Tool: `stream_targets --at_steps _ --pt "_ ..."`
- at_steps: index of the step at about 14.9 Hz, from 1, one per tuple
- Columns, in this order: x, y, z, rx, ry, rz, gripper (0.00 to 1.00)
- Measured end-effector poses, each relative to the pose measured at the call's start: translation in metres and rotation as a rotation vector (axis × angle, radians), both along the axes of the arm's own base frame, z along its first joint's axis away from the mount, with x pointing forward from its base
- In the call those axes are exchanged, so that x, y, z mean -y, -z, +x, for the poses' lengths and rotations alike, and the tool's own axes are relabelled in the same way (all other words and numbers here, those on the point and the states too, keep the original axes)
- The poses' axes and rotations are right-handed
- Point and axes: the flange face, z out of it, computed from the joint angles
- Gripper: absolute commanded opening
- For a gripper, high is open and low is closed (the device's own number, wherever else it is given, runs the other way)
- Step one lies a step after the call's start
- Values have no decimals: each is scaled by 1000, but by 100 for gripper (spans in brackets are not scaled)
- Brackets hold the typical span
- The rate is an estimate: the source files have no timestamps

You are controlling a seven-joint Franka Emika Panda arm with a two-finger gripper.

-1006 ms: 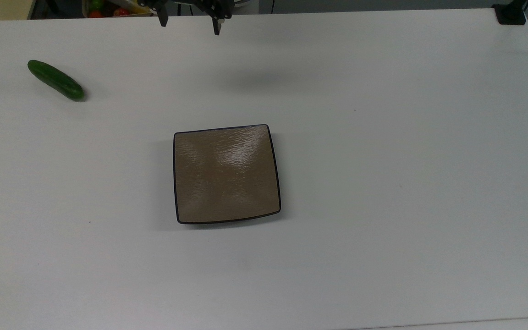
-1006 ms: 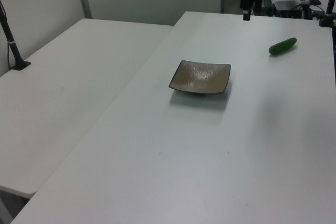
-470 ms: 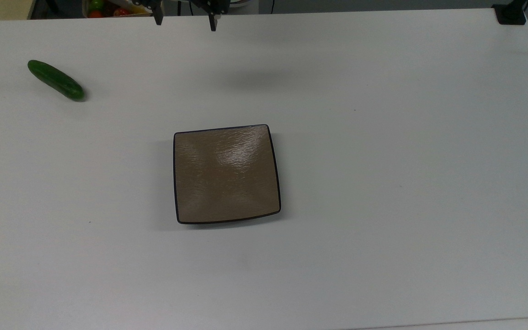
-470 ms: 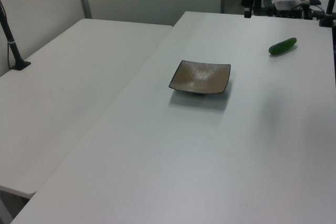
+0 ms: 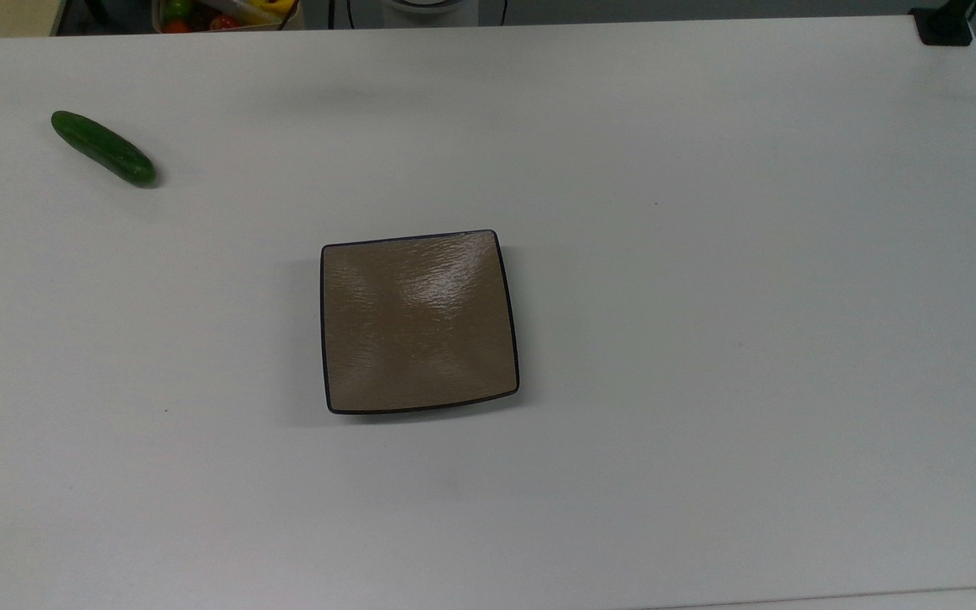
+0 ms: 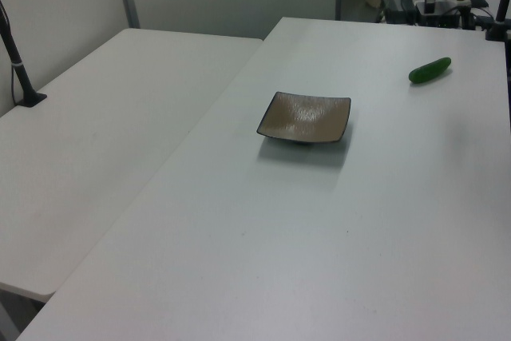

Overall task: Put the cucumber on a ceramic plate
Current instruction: 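Lower the open gripper over the green cucumber, then close the gripper around the middle of the cucumber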

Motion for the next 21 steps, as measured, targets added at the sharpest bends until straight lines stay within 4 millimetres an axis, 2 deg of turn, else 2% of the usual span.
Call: stream_targets --at_steps 6,10,14,15,18,20,21 --pt "72 40 3 -111 -346 -120 100" --pt "106 69 2 -119 -448 -142 100" --pt "161 112 -8 -166 -508 -176 100" --pt "179 128 -9 -170 -515 -177 100" --pt "204 168 -3 -203 -549 -220 100" --pt "218 223 5 -251 -589 -220 100" --pt "218 242 8 -267 -602 -209 100"
